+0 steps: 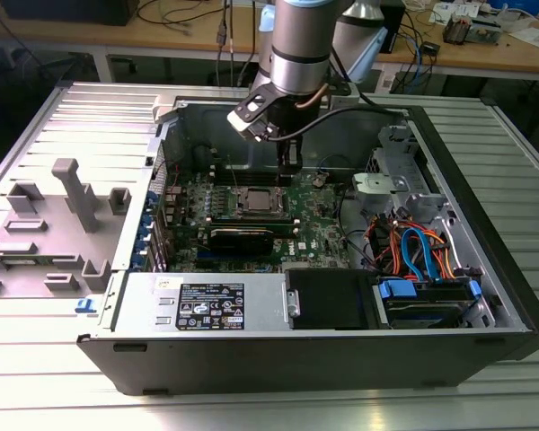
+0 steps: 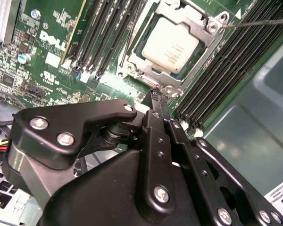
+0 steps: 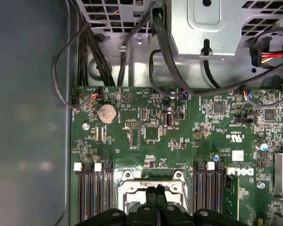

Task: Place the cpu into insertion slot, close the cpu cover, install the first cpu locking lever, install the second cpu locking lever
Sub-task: 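Close the cpu cover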

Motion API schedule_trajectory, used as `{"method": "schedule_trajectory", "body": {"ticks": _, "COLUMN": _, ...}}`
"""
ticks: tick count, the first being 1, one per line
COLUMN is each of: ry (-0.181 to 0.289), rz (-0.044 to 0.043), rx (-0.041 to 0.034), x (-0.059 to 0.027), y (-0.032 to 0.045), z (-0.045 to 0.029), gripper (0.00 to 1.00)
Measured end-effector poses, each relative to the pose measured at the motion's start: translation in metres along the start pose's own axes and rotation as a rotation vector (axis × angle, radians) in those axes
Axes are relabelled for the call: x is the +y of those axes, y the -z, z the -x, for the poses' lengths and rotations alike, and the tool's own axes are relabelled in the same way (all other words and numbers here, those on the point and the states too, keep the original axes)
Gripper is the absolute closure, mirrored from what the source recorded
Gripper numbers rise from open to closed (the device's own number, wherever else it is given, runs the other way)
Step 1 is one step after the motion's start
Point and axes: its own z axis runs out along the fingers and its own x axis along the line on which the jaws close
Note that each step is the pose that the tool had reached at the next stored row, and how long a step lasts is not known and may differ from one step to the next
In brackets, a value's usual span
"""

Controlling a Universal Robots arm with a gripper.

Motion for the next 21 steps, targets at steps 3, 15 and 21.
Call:
{"method": "schedule_trajectory", "body": {"ticks": 3, "ry": 0.000, "rz": -0.0001, "rx": -0.0001, "x": -0.0061, "y": -0.0004, "z": 0.0003, "gripper": 0.89}}
{"method": "schedule_trajectory", "body": {"ticks": 15, "ry": 0.000, "rz": 0.0000, "rx": -0.0001, "x": -0.0147, "y": -0.0013, "z": 0.0009, "gripper": 0.89}}
{"method": "schedule_trajectory", "body": {"ticks": 21, "ry": 0.000, "rz": -0.0001, "rx": -0.0001, "x": -0.0153, "y": -0.0013, "z": 0.0011, "gripper": 0.89}}
